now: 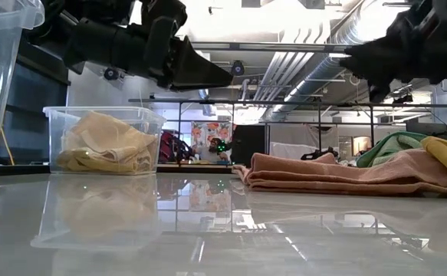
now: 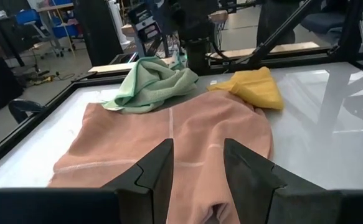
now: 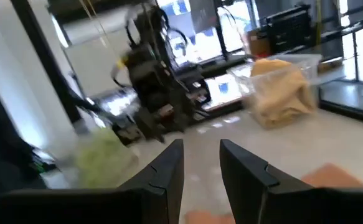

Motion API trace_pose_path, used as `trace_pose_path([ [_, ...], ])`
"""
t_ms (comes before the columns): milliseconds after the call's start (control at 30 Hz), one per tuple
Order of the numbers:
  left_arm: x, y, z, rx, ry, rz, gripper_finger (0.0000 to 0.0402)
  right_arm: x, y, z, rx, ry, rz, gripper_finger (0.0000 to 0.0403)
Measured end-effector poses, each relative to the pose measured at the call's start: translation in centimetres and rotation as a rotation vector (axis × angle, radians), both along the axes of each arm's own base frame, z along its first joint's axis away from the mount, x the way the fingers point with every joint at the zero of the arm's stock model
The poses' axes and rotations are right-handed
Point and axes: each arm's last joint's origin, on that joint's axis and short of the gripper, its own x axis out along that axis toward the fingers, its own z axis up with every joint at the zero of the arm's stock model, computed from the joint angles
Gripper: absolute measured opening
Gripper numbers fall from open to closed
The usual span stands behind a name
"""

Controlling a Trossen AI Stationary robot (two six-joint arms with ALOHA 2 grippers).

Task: Sort towels by color in basket
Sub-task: Fold the brown towel

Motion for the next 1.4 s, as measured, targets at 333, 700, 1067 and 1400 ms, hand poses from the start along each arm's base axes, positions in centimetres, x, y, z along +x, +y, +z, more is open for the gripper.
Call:
trace_pose_path([
  [333,-0.1,0.0,-0.3,0.006,0.038,0.0,0.0126,4.7,0.5,1.7,-0.11,0.311,-0.017,0.0167],
  [700,-0.1,0.0,-0.4,-0.019,0.044,0.006,0.0126,9.4,2.3,-1.5,-0.255,0.847,0.155,0.0203],
  [1067,-0.1,0.0,-0.4,-0.037,0.037,0.011,0.0126,12.6,3.3,-6.3,-0.31,0.903,0.174,0.0126],
  [1400,-0.5,-0.7,0.3,0.046,0.032,0.073,0.0126,17.5,4.5,-0.5,-0.194,0.903,0.277,0.0022],
])
